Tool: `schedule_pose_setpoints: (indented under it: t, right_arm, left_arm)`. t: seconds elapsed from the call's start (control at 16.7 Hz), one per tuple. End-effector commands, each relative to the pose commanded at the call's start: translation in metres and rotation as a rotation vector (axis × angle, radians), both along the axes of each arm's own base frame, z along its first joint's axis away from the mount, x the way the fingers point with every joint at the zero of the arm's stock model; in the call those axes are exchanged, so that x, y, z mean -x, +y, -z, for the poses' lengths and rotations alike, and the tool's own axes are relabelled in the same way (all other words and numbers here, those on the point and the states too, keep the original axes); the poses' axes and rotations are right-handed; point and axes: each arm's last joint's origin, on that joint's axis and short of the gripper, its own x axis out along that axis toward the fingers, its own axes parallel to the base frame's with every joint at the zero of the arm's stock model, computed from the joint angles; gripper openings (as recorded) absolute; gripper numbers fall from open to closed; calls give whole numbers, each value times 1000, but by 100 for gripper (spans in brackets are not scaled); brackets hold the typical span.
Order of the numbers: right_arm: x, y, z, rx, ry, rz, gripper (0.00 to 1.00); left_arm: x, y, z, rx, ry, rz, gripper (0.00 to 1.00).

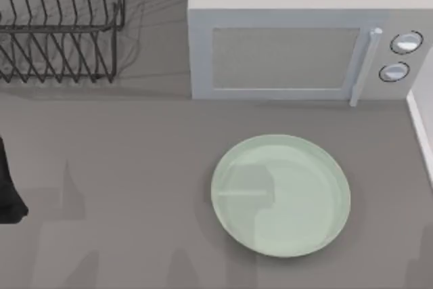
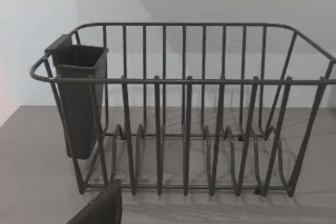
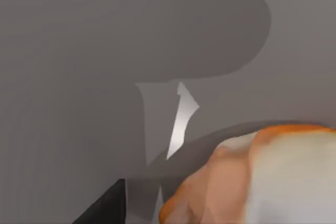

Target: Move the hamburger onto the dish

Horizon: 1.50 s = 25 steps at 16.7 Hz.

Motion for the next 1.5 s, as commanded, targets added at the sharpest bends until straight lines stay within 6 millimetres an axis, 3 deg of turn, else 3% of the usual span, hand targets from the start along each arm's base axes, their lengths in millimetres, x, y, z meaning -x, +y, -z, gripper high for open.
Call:
schedule_pose_setpoints:
  t: [0.18,0.96,1.44,1.5]
  right_arm:
    - [0,0,0,0,0,0,100]
    - [0,0,0,0,0,0,2]
    - [0,0,0,0,0,0,0]
    - [-1,-1,-22,2,-29,0,0]
  left_arm:
    - [0,0,0,0,0,0,100]
    - [0,0,0,0,0,0,100]
    - [0,0,0,0,0,0,100]
    - [0,0,0,0,0,0,100]
